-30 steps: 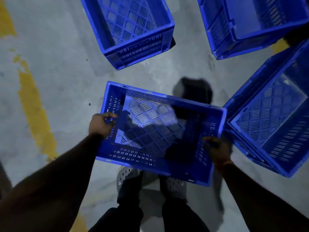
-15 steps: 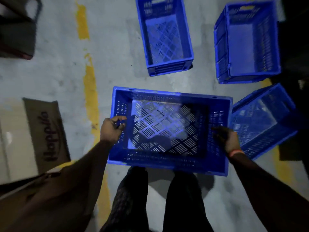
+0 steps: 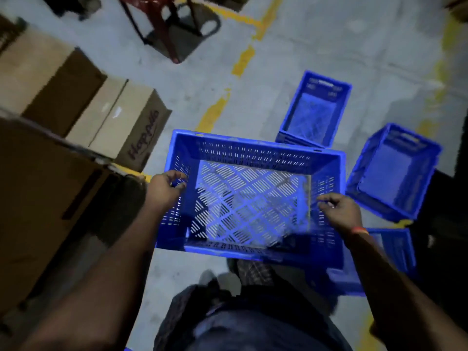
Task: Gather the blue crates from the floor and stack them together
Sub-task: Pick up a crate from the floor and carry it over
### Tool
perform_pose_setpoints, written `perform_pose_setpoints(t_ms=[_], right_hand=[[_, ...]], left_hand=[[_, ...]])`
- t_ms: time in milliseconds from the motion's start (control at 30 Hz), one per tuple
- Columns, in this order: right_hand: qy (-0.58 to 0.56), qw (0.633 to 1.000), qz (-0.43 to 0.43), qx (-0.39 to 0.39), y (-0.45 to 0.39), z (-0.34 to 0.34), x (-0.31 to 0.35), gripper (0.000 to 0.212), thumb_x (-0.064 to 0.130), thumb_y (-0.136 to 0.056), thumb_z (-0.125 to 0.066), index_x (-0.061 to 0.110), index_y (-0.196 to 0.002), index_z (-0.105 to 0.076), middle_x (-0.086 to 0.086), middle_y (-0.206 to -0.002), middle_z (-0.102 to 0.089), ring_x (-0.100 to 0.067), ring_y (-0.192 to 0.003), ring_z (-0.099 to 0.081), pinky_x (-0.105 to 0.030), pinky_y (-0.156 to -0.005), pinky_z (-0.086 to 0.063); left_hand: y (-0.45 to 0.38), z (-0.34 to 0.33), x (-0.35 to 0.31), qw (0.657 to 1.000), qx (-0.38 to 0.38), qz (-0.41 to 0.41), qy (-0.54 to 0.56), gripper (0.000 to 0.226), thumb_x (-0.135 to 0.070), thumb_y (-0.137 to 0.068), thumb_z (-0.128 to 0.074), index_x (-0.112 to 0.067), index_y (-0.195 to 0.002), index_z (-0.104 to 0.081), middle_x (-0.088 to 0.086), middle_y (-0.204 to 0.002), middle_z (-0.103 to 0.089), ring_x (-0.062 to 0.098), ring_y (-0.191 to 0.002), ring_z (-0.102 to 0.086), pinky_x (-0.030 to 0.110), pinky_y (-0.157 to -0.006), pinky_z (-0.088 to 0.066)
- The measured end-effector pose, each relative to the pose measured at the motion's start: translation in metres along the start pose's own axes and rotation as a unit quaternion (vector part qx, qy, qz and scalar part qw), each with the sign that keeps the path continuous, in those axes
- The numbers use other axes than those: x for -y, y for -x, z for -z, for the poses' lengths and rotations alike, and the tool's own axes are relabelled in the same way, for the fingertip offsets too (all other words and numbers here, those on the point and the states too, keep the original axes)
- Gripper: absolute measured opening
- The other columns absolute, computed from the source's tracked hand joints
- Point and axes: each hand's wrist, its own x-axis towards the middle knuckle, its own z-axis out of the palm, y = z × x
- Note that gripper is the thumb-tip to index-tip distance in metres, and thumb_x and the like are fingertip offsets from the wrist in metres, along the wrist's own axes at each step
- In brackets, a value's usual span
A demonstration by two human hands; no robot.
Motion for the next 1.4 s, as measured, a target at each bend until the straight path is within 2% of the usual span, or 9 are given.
perform_pose_setpoints(t_ms=[133, 233, 300, 500, 633, 867, 1033, 1200, 1400], right_hand=[[0.07, 0.995, 0.06, 0.04, 0.02, -0.001, 0.014, 0.009, 0.028, -0.076, -0.073, 0.036, -0.077, -0.072, -0.003, -0.082, -0.074, -0.025, -0.078, -0.067, -0.037, -0.077, -0.053], [0.122, 0.982, 0.12, 0.075, 0.051, -0.016, 0.035, 0.012, 0.023, -0.08, -0.075, 0.034, -0.077, -0.07, -0.006, -0.077, -0.071, -0.031, -0.075, -0.066, -0.037, -0.074, -0.052], [0.139, 0.972, 0.163, 0.097, 0.079, -0.029, 0.049, 0.01, 0.019, -0.081, -0.075, 0.028, -0.084, -0.072, -0.009, -0.076, -0.069, -0.03, -0.073, -0.064, -0.034, -0.071, -0.048], [0.194, 0.922, 0.29, 0.17, 0.186, -0.091, 0.061, 0.012, 0.02, -0.08, -0.077, 0.031, -0.08, -0.071, -0.006, -0.072, -0.068, -0.027, -0.067, -0.062, -0.032, -0.068, -0.045], [0.201, 0.882, 0.36, 0.23, 0.271, -0.133, 0.067, 0.008, 0.017, -0.08, -0.077, 0.022, -0.087, -0.076, -0.006, -0.069, -0.067, -0.024, -0.063, -0.058, -0.032, -0.065, -0.043], [0.2, 0.795, 0.474, 0.323, 0.421, -0.211, 0.094, 0.01, 0.015, -0.079, -0.077, 0.022, -0.085, -0.075, -0.006, -0.079, -0.073, -0.024, -0.075, -0.066, -0.027, -0.071, -0.042], [0.202, 0.745, 0.513, 0.377, 0.509, -0.274, 0.097, 0.011, 0.012, -0.078, -0.077, 0.023, -0.079, -0.073, -0.005, -0.079, -0.073, -0.024, -0.075, -0.067, -0.03, -0.075, -0.05], [0.192, 0.726, 0.516, 0.412, 0.559, -0.321, 0.089, 0.009, 0.011, -0.077, -0.077, 0.019, -0.081, -0.075, -0.003, -0.08, -0.073, -0.022, -0.075, -0.066, -0.03, -0.076, -0.051], [0.185, 0.735, 0.498, 0.421, 0.602, -0.382, 0.089, 0.008, 0.012, -0.077, -0.075, 0.019, -0.08, -0.075, -0.003, -0.075, -0.071, -0.02, -0.068, -0.062, -0.03, -0.07, -0.048]], left_hand=[[0.089, 0.017, 0.051, 0.996, -0.069, 0.049, 0.025, 0.013, -0.014, -0.086, -0.072, -0.024, -0.095, -0.072, -0.003, -0.064, -0.058, 0.004, -0.05, -0.046, 0.022, -0.056, -0.038], [0.165, 0.023, 0.105, 0.989, -0.103, 0.098, 0.037, 0.014, -0.017, -0.087, -0.072, -0.023, -0.099, -0.072, -0.001, -0.076, -0.063, 0.017, -0.063, -0.058, 0.025, -0.066, -0.037], [0.214, 0.023, 0.141, 0.983, -0.128, 0.127, 0.043, 0.016, -0.019, -0.087, -0.072, -0.022, -0.102, -0.073, 0.001, -0.08, -0.065, 0.022, -0.071, -0.061, 0.026, -0.067, -0.037], [0.412, 0.022, 0.237, 0.944, -0.237, 0.213, 0.086, 0.018, -0.018, -0.084, -0.074, -0.022, -0.102, -0.076, 0.005, -0.075, -0.066, 0.026, -0.065, -0.056, 0.028, -0.061, -0.032], [0.554, 0.015, 0.276, 0.899, -0.313, 0.289, 0.097, 0.018, -0.021, -0.084, -0.073, -0.026, -0.101, -0.076, 0.001, -0.08, -0.066, 0.023, -0.079, -0.064, 0.027, -0.065, -0.037], [0.742, -0.008, 0.332, 0.78, -0.441, 0.419, 0.146, 0.01, -0.026, -0.083, -0.074, -0.031, -0.092, -0.074, 0.002, -0.075, -0.067, 0.026, -0.078, -0.065, 0.031, -0.067, -0.044], [0.828, -0.023, 0.366, 0.717, -0.473, 0.487, 0.159, 0.01, -0.026, -0.085, -0.072, -0.029, -0.094, -0.075, 0.003, -0.075, -0.063, 0.027, -0.078, -0.064, 0.029, -0.069, -0.042], [0.869, -0.033, 0.405, 0.682, -0.483, 0.523, 0.169, 0.009, -0.024, -0.083, -0.073, -0.027, -0.092, -0.076, 0.007, -0.069, -0.066, 0.028, -0.067, -0.061, 0.03, -0.064, -0.042], [0.88, -0.019, 0.474, 0.678, -0.473, 0.533, 0.179, 0.009, -0.023, -0.083, -0.073, -0.027, -0.09, -0.076, 0.005, -0.073, -0.071, 0.028, -0.069, -0.066, 0.034, -0.067, -0.048]])
